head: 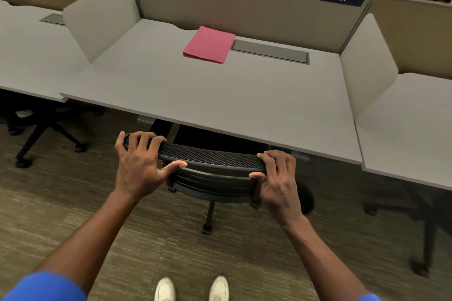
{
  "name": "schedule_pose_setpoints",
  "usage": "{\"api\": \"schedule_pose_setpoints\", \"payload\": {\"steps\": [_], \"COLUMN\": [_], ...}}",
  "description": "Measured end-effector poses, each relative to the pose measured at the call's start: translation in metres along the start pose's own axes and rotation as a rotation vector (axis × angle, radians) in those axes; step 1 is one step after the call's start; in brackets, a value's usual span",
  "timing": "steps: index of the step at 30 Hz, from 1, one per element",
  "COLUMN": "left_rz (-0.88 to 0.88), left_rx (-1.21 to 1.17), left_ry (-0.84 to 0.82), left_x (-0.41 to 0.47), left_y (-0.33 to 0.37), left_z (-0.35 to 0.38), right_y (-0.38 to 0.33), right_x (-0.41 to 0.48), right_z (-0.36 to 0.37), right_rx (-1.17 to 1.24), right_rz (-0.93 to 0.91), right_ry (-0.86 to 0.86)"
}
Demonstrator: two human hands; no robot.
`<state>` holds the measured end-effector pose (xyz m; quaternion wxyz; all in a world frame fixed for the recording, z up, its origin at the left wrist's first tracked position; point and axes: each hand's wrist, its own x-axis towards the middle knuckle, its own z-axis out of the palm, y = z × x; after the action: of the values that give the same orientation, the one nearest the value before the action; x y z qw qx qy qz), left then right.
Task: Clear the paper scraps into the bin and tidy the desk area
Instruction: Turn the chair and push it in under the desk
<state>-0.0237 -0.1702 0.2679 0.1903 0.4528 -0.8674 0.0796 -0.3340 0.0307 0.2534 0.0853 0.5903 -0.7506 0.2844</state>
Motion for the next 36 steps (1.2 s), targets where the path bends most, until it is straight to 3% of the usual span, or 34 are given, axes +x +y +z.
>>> {"api": "schedule_pose_setpoints", "payload": {"steps": [26, 36], "left_rz": [0.048, 0.197], "left_rx": [-0.029, 0.062], "left_ry": [-0.015, -0.065], "left_x": [0.088, 0.124], "left_y": [0.004, -0.027], "left_z": [0.034, 0.046], "right_y": [0.032, 0.027], "right_x": [0.065, 0.086], "right_z": [0.021, 0.028], "right_rx": [-0.034, -0.076], "right_rz": [0.029, 0.041], "right_ry": [0.059, 0.019]}}
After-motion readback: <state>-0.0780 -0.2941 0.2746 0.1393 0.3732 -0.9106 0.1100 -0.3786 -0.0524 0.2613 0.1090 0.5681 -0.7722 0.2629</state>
